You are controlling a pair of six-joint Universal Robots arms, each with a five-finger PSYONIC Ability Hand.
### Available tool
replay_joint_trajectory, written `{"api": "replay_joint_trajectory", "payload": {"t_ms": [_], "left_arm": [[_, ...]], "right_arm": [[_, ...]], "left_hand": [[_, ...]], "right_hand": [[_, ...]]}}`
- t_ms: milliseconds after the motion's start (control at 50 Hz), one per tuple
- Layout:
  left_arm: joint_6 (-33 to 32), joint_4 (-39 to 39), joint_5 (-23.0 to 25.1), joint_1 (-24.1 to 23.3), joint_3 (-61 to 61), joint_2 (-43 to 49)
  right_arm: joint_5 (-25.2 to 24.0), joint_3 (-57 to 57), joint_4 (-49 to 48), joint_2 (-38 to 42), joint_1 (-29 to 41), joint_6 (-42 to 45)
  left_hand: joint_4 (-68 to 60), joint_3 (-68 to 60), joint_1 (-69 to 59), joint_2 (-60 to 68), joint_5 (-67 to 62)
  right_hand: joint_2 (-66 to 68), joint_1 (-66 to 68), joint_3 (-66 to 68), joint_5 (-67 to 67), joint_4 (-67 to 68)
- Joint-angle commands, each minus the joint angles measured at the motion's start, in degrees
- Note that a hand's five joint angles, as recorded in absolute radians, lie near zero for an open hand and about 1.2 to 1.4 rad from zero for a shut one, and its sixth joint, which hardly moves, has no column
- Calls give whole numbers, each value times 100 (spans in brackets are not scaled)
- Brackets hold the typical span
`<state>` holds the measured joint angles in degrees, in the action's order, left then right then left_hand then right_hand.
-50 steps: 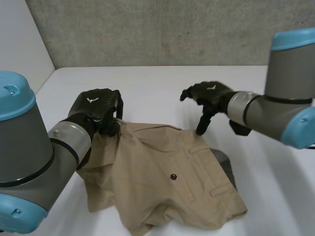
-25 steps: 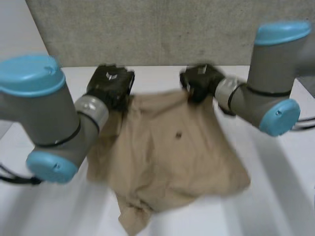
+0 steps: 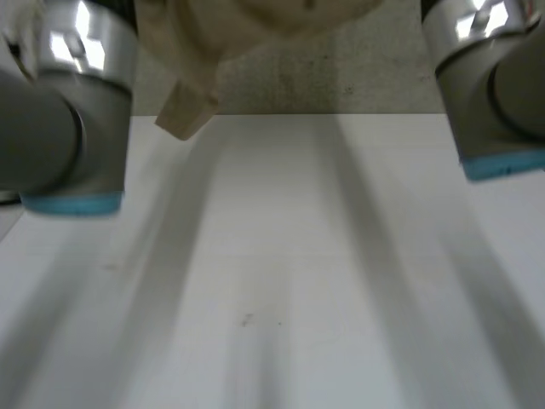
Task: Fold the shorts.
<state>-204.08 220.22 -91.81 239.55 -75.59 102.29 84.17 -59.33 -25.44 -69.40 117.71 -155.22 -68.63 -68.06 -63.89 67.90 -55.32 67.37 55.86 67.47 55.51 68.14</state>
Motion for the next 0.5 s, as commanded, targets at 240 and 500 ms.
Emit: {"api": "replay_joint_trajectory", "payload": {"t_ms": [240, 500], "left_arm": [[96, -522, 32, -390, -2891, 1223], [789, -2185, -12, 224, -2997, 63]], "right_arm": [[-383, -2601, 1551, 1139, 103, 159], [-366, -3410, 1551, 436, -28, -508]], "left_hand": [[3784, 3728, 3310, -3711, 3453], [5488, 5431, 5014, -5415, 5157]], "right_hand": [[1263, 2414, 1253, 1449, 1186], [1263, 2414, 1253, 1449, 1186]]}}
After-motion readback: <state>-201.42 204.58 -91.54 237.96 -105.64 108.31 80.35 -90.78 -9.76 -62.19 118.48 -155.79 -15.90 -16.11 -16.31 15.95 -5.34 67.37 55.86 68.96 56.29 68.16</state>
